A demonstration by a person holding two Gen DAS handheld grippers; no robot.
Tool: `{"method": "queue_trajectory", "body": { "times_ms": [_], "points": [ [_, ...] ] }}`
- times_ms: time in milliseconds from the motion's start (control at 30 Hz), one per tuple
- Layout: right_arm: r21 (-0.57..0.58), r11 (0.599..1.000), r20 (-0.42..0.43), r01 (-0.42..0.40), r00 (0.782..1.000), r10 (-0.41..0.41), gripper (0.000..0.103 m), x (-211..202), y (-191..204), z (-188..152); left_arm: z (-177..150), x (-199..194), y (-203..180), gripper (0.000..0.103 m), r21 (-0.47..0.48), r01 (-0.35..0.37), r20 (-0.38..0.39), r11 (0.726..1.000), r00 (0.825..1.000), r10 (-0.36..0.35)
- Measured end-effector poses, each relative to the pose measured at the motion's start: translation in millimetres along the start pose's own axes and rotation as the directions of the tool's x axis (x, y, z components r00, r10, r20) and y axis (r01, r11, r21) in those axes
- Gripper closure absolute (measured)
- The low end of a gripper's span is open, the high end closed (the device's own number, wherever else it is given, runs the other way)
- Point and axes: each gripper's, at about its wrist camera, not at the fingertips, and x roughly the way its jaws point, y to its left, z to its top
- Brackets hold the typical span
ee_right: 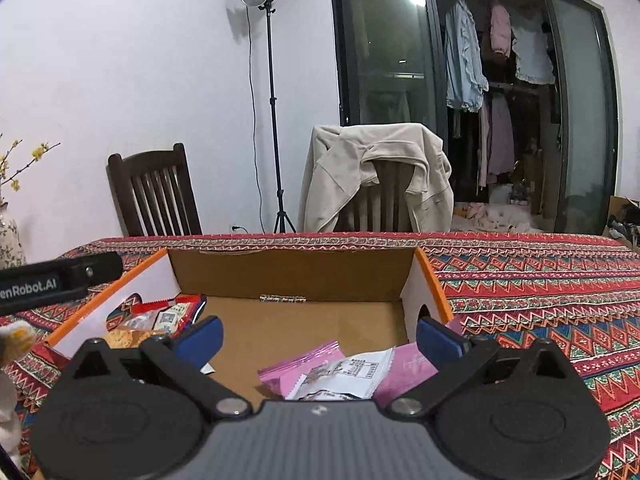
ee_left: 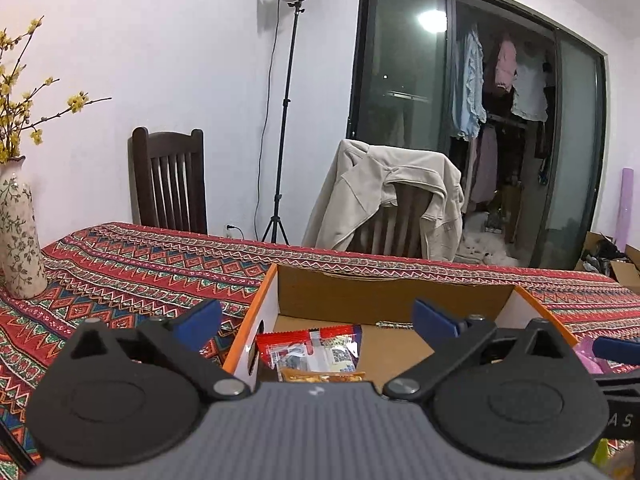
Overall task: Organize snacks
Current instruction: 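Withdraw both grippers from the box back toward the snack pile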
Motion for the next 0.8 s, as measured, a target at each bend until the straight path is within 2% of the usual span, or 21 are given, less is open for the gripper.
{"method": "queue_trajectory", "body": {
  "times_ms": [300, 433, 600, 800],
  "points": [
    [-0.011, 1.000, 0.067, -0.002, 0.998, 0.003, 0.000, -37, 6, 15, 20, -42, -4, 0.000, 0.008, -0.004, 0.017, 1.000, 1.000, 0.004],
    [-0.018, 1.000, 0.059, -0.007, 0.998, 0.008, 0.000, -55, 9, 18, 23, -63, 0, 0.000, 0.017, 0.011, 0.010, 1.000, 1.000, -0.011],
    [-0.037, 0.999, 0.054, -0.021, 0.998, 0.023, 0.000, -83, 12, 12, 14, -81, 9, 0.000, 0.031, 0.017, -0.031, 0.999, 0.999, -0.016],
    [-0.112, 0.993, 0.019, -0.031, 0.999, 0.034, 0.000, -113, 20, -19, -8, -96, 20, 0.000, 0.050, 0.030, -0.115, 0.998, 0.993, -0.024]
  ]
}}
